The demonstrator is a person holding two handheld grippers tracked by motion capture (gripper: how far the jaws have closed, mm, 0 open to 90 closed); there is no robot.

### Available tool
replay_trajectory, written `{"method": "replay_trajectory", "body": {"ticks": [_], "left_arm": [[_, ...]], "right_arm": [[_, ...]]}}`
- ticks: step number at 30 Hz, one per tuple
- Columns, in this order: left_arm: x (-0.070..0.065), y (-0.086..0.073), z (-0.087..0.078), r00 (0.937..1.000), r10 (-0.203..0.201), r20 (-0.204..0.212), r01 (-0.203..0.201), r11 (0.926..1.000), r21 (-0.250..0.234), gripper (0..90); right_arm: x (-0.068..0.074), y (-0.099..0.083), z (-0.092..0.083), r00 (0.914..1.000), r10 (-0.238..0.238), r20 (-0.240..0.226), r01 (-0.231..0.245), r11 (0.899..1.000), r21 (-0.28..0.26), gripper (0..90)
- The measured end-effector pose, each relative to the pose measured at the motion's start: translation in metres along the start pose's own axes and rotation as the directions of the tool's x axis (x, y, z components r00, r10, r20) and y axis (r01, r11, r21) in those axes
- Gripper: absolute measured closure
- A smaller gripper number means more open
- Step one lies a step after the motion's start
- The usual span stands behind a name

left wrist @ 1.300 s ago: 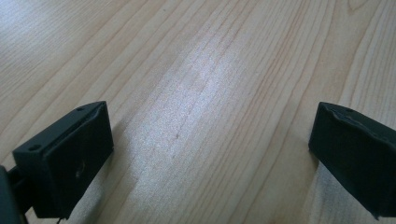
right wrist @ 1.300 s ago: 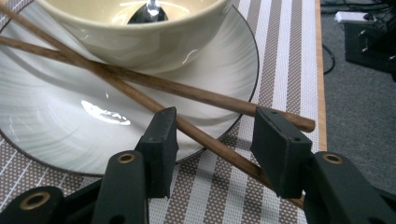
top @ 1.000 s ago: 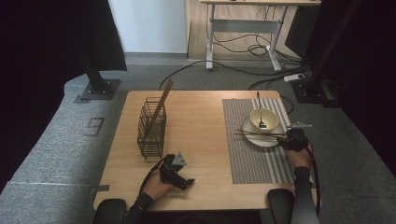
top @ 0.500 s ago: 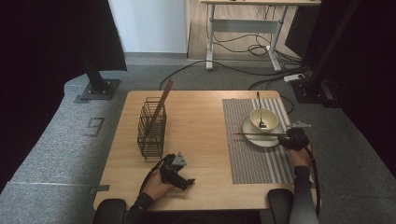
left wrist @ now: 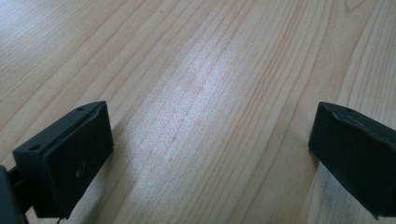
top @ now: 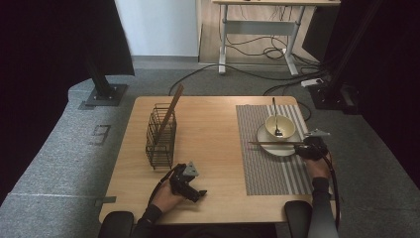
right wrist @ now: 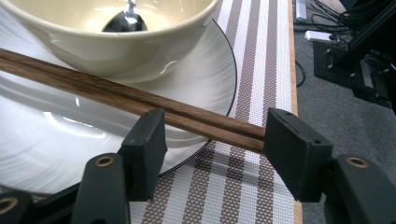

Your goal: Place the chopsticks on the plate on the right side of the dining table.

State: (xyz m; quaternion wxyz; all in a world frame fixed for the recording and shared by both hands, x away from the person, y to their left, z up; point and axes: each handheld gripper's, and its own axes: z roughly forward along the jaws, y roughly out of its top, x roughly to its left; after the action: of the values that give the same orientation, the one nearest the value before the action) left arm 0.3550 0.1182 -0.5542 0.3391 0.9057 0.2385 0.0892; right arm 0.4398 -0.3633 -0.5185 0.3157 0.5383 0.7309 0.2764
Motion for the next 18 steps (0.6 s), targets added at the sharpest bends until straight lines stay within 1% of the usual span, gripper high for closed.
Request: {"method": "replay_trajectory", "body": {"ticks": [3,5,7,10,12,14,15,17,18], "left_arm": [[0.000,0.000,0.000,1.0000,0.000,0.001,0.000,1.0000,-0.001,0.0],[0.000,0.000,0.000,1.0000,0.001,0.002,-0.001,1.0000,-0.001,0.0],[0.000,0.000,0.000,1.0000,0.003,0.003,-0.003,1.0000,-0.001,0.0],[0.000,0.000,0.000,1.0000,0.004,0.004,-0.004,1.0000,-0.001,0.0],[0.000,0.000,0.000,1.0000,0.003,0.004,-0.003,1.0000,-0.001,0.0],[0.000,0.000,0.000,1.0000,0.003,0.004,-0.003,1.0000,-0.001,0.0],[0.000,0.000,0.000,1.0000,0.003,0.004,-0.003,1.0000,-0.001,0.0],[0.000,0.000,0.000,1.0000,0.003,0.004,-0.003,1.0000,-0.002,0.0],[0.000,0.000,0.000,1.0000,0.003,0.004,-0.003,1.0000,-0.001,0.0]], "right_arm": [[0.001,-0.002,-0.005,0.9997,0.003,-0.022,-0.004,0.999,-0.036,36.9],[0.002,-0.004,-0.008,0.9987,0.006,-0.050,-0.008,0.999,-0.041,32.9],[0.003,-0.007,-0.009,0.9953,0.017,-0.096,-0.021,0.999,-0.044,31.2],[0.005,-0.010,-0.012,0.9906,0.031,-0.133,-0.039,0.998,-0.059,25.7],[0.008,-0.010,-0.014,0.9849,0.041,-0.168,-0.054,0.996,-0.077,20.4],[0.015,-0.010,-0.016,0.9799,0.027,-0.197,-0.048,0.994,-0.099,16.0],[0.019,-0.010,-0.016,0.9791,0.016,-0.203,-0.038,0.994,-0.105,13.0],[0.028,-0.010,-0.014,0.9798,-0.002,-0.200,-0.019,0.994,-0.104,11.9],[0.032,-0.011,-0.013,0.9807,-0.004,-0.195,-0.016,0.995,-0.097,9.1]]}}
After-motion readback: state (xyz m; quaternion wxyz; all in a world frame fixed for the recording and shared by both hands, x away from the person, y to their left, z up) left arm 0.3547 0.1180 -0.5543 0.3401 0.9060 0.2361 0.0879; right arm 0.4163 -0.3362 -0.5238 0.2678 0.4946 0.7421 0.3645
